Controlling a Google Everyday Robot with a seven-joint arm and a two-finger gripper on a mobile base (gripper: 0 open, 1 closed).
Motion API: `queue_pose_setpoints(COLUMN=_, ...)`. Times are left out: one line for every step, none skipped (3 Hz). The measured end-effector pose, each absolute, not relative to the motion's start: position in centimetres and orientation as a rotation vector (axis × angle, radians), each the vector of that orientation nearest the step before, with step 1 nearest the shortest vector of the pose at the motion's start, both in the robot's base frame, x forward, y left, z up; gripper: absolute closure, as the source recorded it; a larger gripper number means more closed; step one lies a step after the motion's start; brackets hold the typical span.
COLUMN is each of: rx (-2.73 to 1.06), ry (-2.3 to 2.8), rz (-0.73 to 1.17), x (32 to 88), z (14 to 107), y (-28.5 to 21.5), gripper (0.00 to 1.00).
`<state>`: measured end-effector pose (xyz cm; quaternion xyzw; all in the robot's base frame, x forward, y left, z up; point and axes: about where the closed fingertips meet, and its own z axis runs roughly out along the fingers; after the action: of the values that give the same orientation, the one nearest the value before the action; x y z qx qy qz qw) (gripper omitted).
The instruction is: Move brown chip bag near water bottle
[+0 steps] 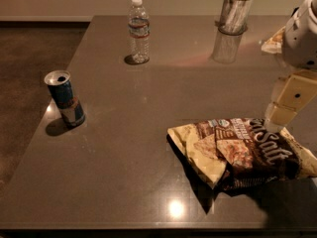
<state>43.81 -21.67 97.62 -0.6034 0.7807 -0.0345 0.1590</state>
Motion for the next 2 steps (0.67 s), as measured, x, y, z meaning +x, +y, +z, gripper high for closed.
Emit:
queue_pose_setpoints(rx=-1.743, ry=2.227, rz=-0.108, x=43.8, z=97.1, y=-21.8, gripper=0.00)
queue_pose_setpoints(rx=-1.793, ry=2.238, rz=-0.117, x=43.6, z=95.6, y=-22.2, gripper=0.00)
